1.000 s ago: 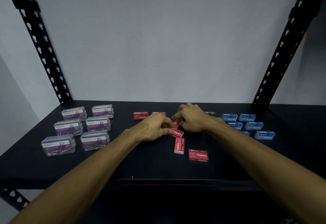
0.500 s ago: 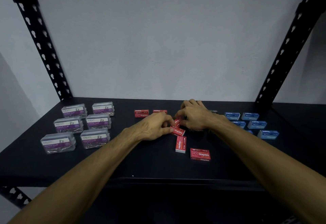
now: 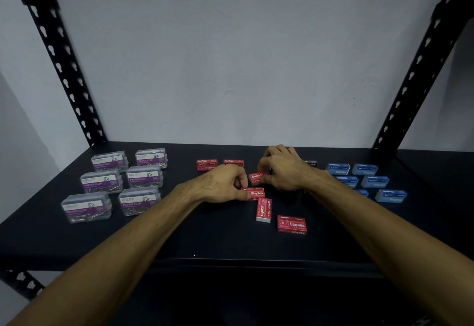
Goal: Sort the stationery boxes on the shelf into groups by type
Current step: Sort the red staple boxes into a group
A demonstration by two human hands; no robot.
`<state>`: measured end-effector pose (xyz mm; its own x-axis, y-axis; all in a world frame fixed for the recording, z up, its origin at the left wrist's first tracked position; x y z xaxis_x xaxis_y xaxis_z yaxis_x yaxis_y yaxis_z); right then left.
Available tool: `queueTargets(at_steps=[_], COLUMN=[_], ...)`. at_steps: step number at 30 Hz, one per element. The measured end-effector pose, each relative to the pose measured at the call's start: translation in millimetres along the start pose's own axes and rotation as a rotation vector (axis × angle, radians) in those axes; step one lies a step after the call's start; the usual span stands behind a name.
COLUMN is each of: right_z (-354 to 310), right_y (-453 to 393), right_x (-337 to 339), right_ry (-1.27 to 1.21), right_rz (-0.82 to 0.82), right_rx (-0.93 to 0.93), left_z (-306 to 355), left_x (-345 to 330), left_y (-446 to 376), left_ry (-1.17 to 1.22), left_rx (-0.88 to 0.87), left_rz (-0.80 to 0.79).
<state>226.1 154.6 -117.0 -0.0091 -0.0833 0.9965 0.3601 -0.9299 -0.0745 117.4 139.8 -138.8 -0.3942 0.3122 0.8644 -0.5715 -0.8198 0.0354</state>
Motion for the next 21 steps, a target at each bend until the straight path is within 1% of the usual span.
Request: queueTargets(at_steps=[6, 11, 14, 21], right_z=[-5, -13, -17, -15], right_y=[0, -1, -1, 2], right_x=[5, 5, 5, 4], right_ry=[-0.040, -0.098, -0.121, -0.036], right_rz=[0.050, 0.069, 0.079, 0.025], right_rx=[0.023, 0.039, 0.056, 0.028], left_z=[4, 8, 0, -18], left_x=[1, 4, 8, 16], left_y=[1, 5, 9, 21], left_ry=[0.063, 0.012, 0.006, -0.098], left_rx=[-0.016, -0.047, -0.030, 0.025], left_rz=[0.002, 0.012, 0.008, -0.036])
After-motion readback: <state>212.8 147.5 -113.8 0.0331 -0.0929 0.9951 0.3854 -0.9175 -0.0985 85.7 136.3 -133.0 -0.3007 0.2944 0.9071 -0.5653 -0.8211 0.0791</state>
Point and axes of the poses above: each hand's wrist, its own y-axis away from the middle knuckle, its own x-axis out of the back of the hand, z = x × y, the point moved 10 cm from there along -y, towards the middle knuckle, and after that the axes turned 2 degrees about z, right-handed, at the moved point
